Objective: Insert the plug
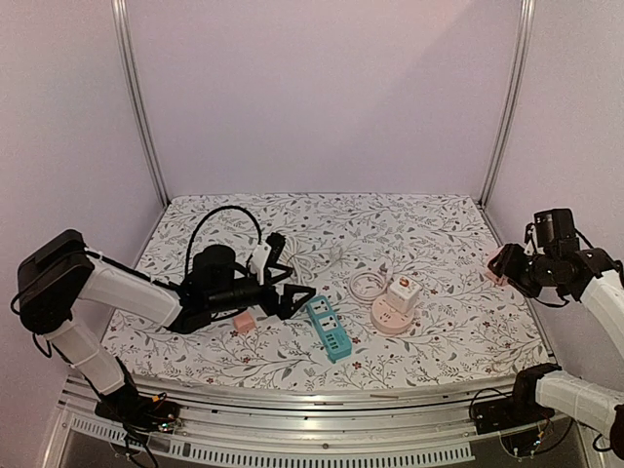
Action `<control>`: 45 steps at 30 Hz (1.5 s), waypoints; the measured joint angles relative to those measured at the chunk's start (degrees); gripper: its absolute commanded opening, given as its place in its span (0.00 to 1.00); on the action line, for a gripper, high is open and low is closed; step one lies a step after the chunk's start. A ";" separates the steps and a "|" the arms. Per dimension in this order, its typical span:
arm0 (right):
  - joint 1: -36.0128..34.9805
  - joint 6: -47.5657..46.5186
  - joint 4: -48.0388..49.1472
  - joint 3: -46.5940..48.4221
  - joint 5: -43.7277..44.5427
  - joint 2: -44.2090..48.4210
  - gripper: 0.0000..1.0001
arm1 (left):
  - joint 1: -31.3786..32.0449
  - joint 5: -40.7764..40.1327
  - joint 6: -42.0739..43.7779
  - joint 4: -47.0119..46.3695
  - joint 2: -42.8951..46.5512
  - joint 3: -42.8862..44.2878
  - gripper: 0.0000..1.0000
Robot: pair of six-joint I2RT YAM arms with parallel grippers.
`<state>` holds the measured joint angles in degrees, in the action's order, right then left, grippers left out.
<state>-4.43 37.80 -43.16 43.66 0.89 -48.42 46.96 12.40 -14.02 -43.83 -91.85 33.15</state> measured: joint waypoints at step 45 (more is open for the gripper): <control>-51.45 -29.24 28.24 7.87 32.17 -25.20 0.00 | -19.82 15.63 -33.09 -28.65 -17.22 -1.97 0.99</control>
<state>-55.88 8.56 -14.92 51.53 33.06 -73.63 27.14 28.03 -47.11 -72.49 -109.08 31.18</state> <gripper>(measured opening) 0.619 0.993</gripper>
